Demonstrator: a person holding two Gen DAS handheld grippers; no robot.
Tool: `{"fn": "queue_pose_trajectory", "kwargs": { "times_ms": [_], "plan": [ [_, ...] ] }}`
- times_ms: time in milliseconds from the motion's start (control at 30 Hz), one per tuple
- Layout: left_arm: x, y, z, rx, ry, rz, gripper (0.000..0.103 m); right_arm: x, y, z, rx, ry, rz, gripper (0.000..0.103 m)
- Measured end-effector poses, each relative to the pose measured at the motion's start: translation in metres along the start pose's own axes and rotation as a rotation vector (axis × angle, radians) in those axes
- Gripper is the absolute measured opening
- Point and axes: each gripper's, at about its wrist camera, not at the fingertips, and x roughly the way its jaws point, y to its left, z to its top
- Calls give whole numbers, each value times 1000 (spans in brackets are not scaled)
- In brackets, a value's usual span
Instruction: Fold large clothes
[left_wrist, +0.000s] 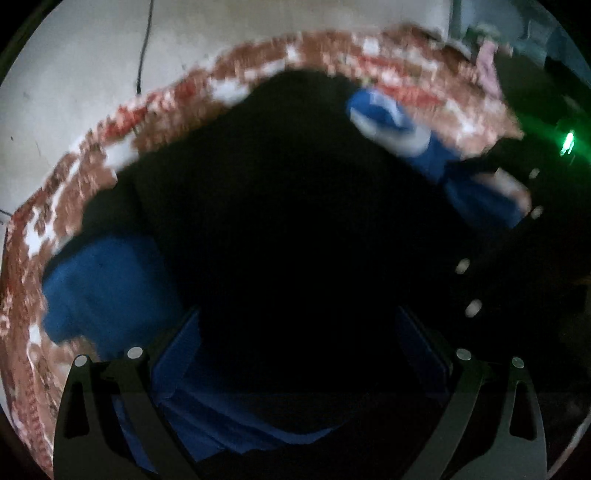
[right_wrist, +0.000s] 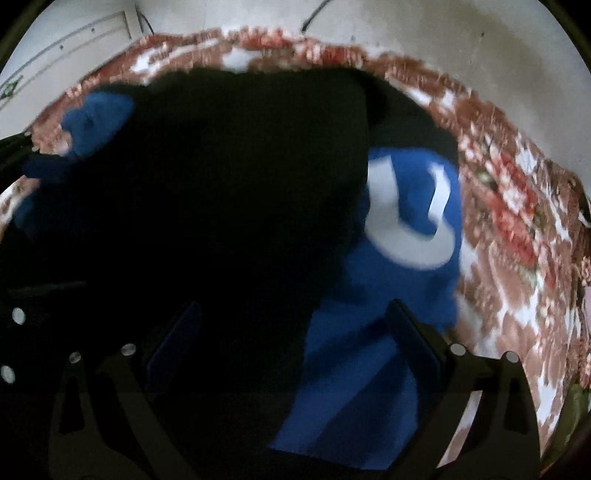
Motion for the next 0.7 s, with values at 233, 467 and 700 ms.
{"fn": "queue_pose_trajectory", "kwargs": {
  "times_ms": [233,467,700],
  "plan": [
    [3,5,-18,-59,11,6,98,2,-8,-18,17,-10,12,98],
    [-3,10,-33,-31,48,44,98,-3,-14,-23,10,0,-12,98],
    [-44,31,-57,-134,19,80,98,-25,-14,-20,-23,10,-53,98]
  ]
}}
